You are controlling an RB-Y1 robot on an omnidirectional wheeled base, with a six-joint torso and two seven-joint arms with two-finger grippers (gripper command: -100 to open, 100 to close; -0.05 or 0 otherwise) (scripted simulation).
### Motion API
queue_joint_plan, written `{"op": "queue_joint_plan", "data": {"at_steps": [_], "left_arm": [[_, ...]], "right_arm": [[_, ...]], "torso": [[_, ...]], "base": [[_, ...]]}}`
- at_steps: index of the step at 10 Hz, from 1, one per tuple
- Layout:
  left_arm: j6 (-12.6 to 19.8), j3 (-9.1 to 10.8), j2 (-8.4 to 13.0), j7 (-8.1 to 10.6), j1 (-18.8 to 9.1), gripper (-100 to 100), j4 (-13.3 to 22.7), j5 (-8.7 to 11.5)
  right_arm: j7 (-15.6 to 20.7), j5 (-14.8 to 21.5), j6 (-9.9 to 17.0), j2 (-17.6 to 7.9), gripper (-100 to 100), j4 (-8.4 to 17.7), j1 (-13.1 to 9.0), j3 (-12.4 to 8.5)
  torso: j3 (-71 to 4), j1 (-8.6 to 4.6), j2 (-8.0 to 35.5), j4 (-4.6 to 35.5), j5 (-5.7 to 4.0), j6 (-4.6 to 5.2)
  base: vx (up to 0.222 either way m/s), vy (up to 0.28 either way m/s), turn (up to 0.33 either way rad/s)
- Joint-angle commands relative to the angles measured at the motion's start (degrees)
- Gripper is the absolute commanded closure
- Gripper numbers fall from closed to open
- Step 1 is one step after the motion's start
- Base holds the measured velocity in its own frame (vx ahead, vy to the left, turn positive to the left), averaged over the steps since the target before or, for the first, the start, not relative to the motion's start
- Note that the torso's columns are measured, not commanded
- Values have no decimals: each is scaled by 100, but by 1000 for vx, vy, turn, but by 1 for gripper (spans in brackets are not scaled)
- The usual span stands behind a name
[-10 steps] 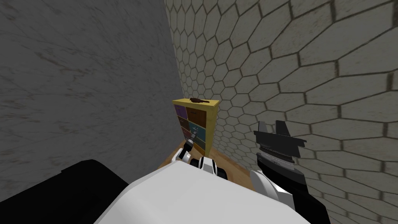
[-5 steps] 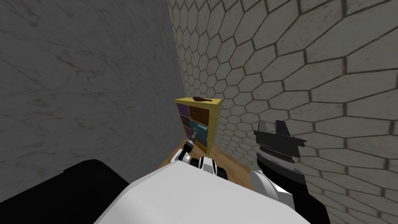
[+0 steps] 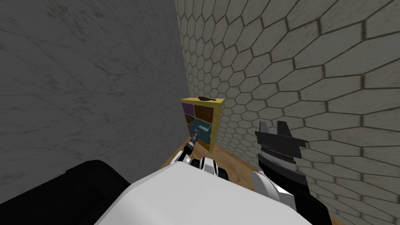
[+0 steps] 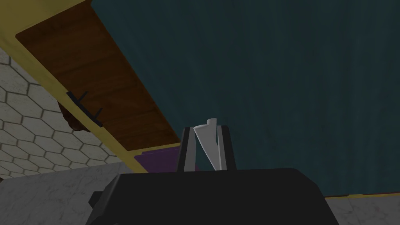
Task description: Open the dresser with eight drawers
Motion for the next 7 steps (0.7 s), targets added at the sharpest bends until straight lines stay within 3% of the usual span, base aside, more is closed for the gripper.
{"op": "queue_joint_plan", "data": {"at_steps": [1,2,7], "left_arm": [[238,-19,81,43,61,-100,-323,10],[238,-19,81,43,61,-100,-323,10],[841,-39,220,133,122,-100,-1021,39]], "right_arm": [[0,0,0,0,0,0,0,0],[0,0,0,0,0,0,1,0],[0,0,-1,1,0,-1,2,0]], "torso": [[1,-12,4,1,-2,4],[-18,-29,-33,-10,-5,10],[-2,-7,-4,-7,3,10]], "base": [[-106,26,8],[5,-6,-3],[14,-7,-1]]}}
